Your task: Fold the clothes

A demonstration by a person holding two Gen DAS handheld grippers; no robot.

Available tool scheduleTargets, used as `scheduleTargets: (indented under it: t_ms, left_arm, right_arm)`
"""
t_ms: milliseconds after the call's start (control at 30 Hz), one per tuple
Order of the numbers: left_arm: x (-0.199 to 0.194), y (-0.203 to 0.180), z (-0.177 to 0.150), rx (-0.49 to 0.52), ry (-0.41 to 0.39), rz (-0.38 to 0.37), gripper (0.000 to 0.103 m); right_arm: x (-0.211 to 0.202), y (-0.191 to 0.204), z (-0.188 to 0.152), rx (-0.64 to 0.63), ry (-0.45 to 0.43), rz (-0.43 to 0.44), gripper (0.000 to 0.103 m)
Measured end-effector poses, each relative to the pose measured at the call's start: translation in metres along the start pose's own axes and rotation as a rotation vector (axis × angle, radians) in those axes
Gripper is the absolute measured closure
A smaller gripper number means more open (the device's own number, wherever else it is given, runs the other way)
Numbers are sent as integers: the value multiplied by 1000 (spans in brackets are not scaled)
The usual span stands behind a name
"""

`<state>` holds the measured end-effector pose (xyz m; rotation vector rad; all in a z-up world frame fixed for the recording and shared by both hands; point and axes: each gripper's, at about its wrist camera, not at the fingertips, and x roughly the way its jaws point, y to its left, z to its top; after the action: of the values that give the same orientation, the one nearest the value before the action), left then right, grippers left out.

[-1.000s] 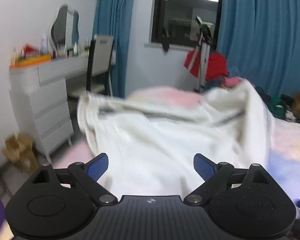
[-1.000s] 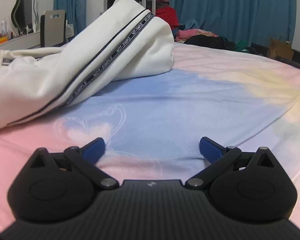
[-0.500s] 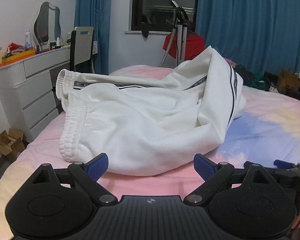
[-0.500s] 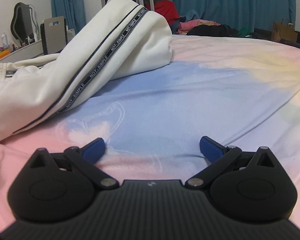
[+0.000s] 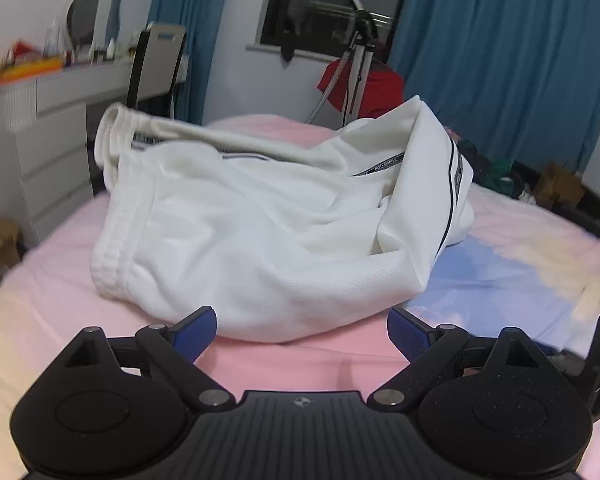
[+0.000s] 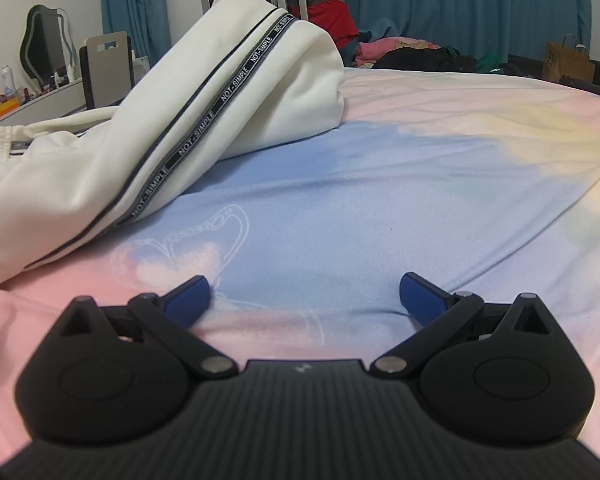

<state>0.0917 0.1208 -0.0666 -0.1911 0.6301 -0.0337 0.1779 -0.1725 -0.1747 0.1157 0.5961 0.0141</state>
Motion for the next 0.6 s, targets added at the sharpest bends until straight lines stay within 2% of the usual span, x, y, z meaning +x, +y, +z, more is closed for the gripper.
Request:
scheduleTargets:
  t_ms: [267, 600]
  left_arm:
    - [10, 1, -6, -32, 42, 21, 9]
    - [16, -2, -11, -46, 65, -26, 9]
  right_arm:
    - [0, 1, 0, 0, 0, -1, 0]
    - [0, 1, -1, 0, -1, -2, 0]
